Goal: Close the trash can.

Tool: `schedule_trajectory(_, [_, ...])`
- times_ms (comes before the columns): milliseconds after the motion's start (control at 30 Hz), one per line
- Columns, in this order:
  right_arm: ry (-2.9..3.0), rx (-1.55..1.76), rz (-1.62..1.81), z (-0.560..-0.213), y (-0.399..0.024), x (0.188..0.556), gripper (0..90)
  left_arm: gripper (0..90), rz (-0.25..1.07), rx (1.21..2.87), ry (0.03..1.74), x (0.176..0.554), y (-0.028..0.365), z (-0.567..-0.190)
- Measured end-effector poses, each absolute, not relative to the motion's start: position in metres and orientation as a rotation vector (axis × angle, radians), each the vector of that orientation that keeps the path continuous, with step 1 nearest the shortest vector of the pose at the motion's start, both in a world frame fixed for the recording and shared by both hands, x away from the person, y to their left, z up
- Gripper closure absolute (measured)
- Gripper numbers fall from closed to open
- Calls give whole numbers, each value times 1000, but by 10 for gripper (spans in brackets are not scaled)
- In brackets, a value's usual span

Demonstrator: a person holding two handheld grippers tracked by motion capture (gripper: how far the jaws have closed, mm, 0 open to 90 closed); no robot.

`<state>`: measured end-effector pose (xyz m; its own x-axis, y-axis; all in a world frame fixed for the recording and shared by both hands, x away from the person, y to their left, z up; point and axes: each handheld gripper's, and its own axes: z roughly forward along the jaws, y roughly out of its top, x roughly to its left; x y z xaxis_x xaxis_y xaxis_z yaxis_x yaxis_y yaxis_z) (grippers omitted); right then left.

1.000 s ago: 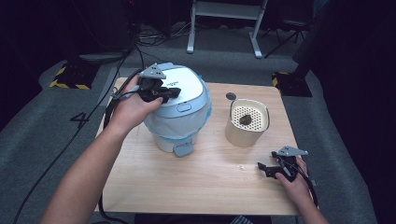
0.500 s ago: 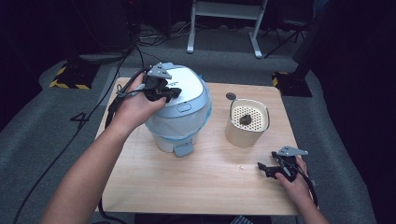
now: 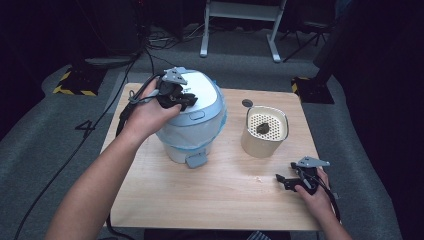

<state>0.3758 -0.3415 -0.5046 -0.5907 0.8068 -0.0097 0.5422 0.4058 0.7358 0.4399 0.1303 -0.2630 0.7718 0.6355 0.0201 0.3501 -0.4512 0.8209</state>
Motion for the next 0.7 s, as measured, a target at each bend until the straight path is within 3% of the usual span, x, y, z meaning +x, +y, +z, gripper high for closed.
schedule_trajectory(300, [2303, 1162, 1004, -505, -342, 376, 150, 423, 345, 1889, 686, 432, 148, -257])
schedule_trajectory(700, [2301, 1164, 1000, -505, -340, 376, 145, 376, 373, 1889, 647, 390, 164, -258])
